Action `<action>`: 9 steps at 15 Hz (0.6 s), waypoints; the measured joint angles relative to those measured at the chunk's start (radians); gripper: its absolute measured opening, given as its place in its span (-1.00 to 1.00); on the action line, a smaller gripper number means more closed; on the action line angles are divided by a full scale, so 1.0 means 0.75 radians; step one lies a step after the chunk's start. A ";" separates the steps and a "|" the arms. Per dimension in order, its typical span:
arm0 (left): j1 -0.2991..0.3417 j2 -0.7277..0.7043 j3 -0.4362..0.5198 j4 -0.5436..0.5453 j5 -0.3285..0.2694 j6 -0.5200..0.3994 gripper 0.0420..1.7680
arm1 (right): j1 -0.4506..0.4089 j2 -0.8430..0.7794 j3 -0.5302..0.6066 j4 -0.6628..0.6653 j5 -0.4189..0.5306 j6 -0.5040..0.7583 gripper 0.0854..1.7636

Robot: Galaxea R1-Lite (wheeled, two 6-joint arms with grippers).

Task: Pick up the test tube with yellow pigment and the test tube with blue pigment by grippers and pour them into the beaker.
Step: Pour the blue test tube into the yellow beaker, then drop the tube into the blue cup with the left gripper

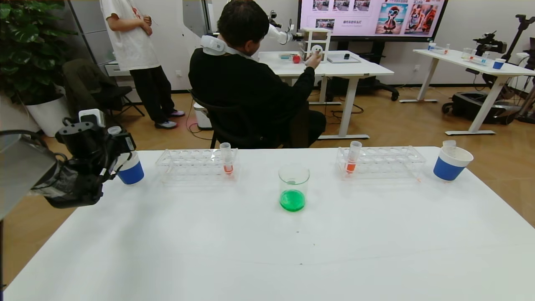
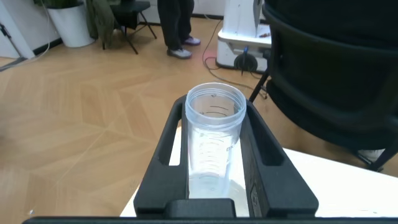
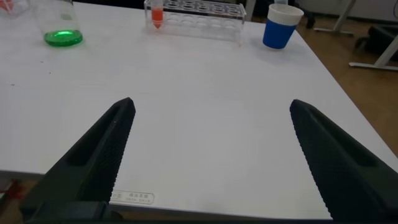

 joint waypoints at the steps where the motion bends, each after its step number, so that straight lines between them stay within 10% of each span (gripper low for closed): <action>1: -0.001 0.017 0.005 -0.002 0.000 0.001 -0.47 | 0.000 0.000 0.000 0.001 0.000 0.000 0.97; 6: -0.012 0.041 0.039 -0.009 0.002 0.005 -0.47 | 0.000 0.000 0.000 0.000 0.000 0.000 0.97; 9: -0.018 0.039 0.060 -0.049 0.000 0.003 0.40 | 0.000 0.000 0.000 0.001 0.000 0.000 0.97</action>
